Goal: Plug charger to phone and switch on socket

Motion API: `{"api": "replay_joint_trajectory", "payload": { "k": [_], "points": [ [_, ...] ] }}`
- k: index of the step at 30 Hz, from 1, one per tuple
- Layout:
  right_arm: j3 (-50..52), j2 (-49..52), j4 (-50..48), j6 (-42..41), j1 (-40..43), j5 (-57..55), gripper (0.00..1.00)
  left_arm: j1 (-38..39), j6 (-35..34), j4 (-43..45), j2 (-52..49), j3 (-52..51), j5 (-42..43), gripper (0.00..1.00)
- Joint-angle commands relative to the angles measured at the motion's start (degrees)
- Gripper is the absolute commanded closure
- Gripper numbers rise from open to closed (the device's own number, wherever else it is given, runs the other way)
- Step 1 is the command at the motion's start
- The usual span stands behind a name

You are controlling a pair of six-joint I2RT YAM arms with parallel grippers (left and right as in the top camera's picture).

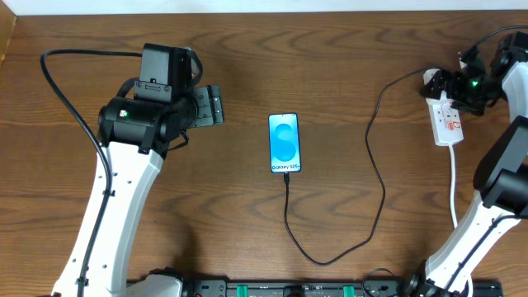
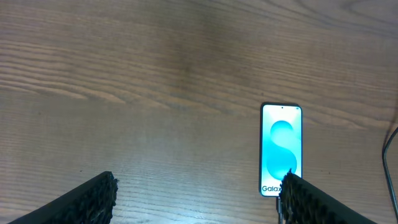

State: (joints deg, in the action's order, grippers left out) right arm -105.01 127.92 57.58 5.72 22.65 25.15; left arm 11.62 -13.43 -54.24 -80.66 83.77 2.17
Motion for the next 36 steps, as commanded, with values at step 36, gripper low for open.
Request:
{"api": "replay_joint_trajectory", "payload": {
  "k": [36],
  "points": [
    [-0.09,-29.99,5.03,-4.83,2.86,-5.75,0.01,-0.04,0.52,-0.37,0.17,0.48,-0.96,0.16]
  ]
}}
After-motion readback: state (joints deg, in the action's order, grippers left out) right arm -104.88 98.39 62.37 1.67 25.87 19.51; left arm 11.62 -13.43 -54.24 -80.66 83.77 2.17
